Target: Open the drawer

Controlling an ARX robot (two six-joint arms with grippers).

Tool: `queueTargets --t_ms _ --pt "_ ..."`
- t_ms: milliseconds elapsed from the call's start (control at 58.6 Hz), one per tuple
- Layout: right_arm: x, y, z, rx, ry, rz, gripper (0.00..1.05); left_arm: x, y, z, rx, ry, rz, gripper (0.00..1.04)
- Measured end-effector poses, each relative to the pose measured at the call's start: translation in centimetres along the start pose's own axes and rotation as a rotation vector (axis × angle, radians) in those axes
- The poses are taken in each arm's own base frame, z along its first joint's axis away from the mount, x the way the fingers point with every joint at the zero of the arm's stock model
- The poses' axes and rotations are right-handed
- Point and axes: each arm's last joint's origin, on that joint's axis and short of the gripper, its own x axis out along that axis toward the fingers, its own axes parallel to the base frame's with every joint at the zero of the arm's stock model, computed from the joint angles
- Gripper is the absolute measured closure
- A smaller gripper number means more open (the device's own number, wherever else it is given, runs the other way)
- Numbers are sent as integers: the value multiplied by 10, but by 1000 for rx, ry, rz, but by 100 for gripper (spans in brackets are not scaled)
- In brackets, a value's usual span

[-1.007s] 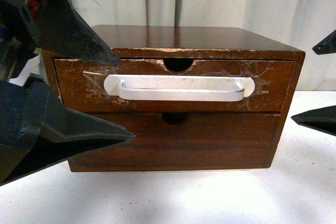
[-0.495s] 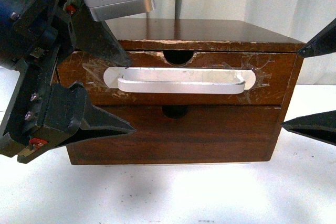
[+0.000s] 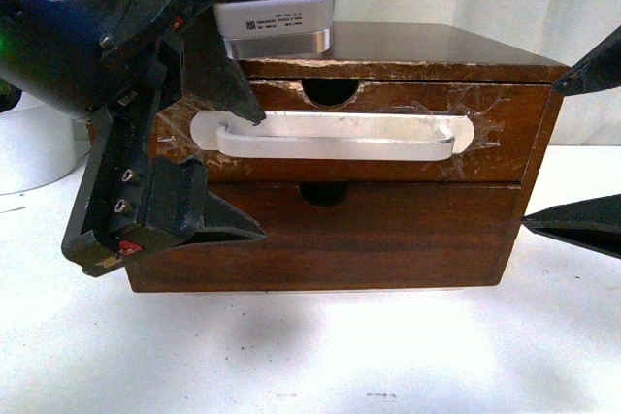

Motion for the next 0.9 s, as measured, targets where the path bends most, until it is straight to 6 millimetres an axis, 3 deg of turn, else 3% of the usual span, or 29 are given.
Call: queueTargets --t_ms 409,682,904 --pt "2 1 -1 3 -13 10 9 13 4 -5 44 80 -30 6" --pt "22 4 -3 17 15 55 9 12 2 -3 41 65 -77 6" --pt "38 -1 10 13 12 62 9 13 1 2 50 59 -80 6"
